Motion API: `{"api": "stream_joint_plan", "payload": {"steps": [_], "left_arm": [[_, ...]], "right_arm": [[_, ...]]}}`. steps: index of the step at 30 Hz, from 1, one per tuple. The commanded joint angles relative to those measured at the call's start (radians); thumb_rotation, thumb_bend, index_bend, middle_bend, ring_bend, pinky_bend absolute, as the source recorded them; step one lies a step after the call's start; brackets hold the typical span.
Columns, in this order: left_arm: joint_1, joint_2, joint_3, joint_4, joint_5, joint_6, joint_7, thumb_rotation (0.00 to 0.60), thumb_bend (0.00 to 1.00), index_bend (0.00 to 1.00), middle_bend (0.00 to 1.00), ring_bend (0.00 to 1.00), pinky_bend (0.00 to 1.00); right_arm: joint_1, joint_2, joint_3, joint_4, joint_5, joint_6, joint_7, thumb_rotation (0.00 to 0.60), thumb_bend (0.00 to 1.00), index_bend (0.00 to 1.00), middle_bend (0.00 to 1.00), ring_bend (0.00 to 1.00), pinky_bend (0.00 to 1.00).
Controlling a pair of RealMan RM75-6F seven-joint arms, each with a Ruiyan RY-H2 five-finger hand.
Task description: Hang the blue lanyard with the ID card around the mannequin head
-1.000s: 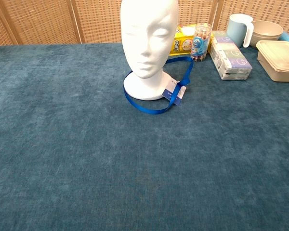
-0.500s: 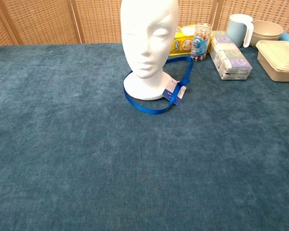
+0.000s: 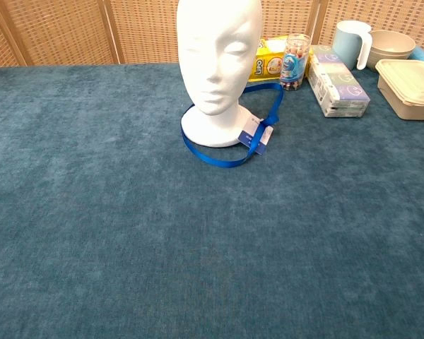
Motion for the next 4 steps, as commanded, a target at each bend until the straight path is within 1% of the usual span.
{"api": "stream_joint_plan", "payload": {"steps": [1,4], "left_arm": [[0.015,0.006,0.007,-0.019,0.015,0.000,0.002,0.517,0.16,0.30,0.27,0.19,0.26],[0.021,0.015,0.003,-0.042,0.024,-0.010,0.000,0.518,0.16,0.30,0.27,0.19,0.26]], "right_arm": [[-0.021,-0.004,-0.009,-0.005,-0.005,0.014,-0.021,0.600,0.39,0.43,0.48,0.47,0.43],[-0.029,0.000,-0.008,-0.006,-0.012,0.014,-0.012,0.600,0.39,0.43,0.48,0.47,0.43]]}}
